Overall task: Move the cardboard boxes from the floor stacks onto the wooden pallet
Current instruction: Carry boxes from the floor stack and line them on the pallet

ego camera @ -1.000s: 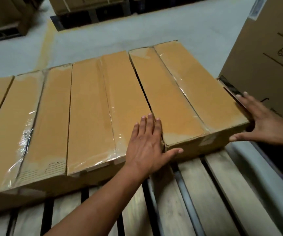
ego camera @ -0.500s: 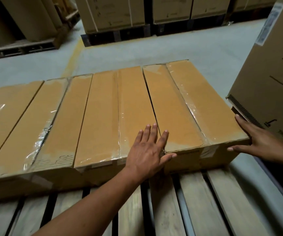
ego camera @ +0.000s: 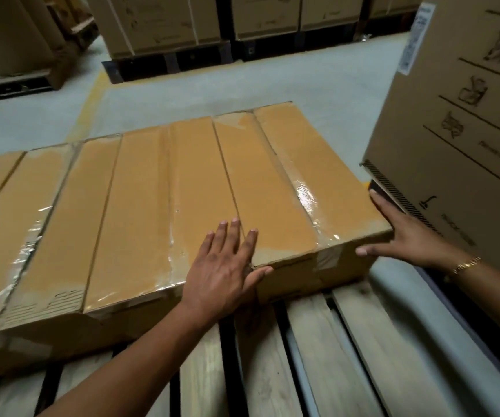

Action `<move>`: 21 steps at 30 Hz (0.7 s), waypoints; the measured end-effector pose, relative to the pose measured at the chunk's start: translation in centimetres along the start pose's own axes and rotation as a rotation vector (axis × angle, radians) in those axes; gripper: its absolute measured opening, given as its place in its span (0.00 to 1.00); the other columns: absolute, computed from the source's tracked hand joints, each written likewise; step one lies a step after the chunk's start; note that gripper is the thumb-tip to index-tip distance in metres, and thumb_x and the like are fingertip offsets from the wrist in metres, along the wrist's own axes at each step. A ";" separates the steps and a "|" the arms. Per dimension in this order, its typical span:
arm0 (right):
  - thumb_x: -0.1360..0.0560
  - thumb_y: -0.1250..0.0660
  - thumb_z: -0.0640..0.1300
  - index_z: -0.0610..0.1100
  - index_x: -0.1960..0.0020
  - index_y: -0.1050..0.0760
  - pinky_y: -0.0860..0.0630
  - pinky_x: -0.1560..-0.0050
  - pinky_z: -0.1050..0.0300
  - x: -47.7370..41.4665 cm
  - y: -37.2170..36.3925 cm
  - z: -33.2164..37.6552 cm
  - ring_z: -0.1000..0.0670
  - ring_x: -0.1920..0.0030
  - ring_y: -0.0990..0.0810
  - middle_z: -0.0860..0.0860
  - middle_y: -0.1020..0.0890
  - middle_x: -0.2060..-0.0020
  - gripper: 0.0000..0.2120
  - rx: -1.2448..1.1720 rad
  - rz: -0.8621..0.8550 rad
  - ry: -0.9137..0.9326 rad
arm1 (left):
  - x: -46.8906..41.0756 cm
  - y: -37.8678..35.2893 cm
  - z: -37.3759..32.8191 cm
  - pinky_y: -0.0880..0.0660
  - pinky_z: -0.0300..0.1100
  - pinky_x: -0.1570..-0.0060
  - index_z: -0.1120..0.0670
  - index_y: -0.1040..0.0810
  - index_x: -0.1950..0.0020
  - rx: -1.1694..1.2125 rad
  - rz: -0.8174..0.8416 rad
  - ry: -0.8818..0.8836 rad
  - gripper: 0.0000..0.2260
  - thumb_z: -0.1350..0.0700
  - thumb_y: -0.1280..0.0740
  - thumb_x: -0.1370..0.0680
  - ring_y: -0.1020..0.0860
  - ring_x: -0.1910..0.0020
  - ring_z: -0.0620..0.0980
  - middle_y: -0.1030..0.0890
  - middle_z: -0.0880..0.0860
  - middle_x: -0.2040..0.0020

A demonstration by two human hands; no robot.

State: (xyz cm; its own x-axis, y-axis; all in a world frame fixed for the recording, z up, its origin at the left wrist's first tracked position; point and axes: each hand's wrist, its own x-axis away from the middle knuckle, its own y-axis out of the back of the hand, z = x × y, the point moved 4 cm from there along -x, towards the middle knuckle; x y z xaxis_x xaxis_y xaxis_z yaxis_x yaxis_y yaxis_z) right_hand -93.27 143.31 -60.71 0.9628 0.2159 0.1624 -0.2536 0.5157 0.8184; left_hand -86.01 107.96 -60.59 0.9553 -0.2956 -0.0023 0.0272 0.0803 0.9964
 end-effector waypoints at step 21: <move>0.14 0.54 0.54 0.51 0.40 0.20 0.26 0.34 0.49 -2.6 -12.2 -6.7 0.49 0.38 0.21 0.52 0.15 0.43 0.23 -1.279 -0.211 -0.489 | -0.2 -0.1 -0.2 0.40 0.58 0.23 0.51 0.43 0.17 -0.028 -0.030 0.009 0.38 0.28 0.58 0.19 0.43 0.20 0.62 0.41 0.62 0.19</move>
State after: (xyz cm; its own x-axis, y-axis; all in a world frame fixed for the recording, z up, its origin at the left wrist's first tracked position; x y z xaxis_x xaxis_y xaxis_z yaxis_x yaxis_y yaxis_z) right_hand -93.28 142.04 -74.76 0.8601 -0.1330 0.4925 0.2475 0.9530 -0.1749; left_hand -86.12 108.24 -60.67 0.9565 -0.2899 -0.0327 0.0637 0.0984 0.9931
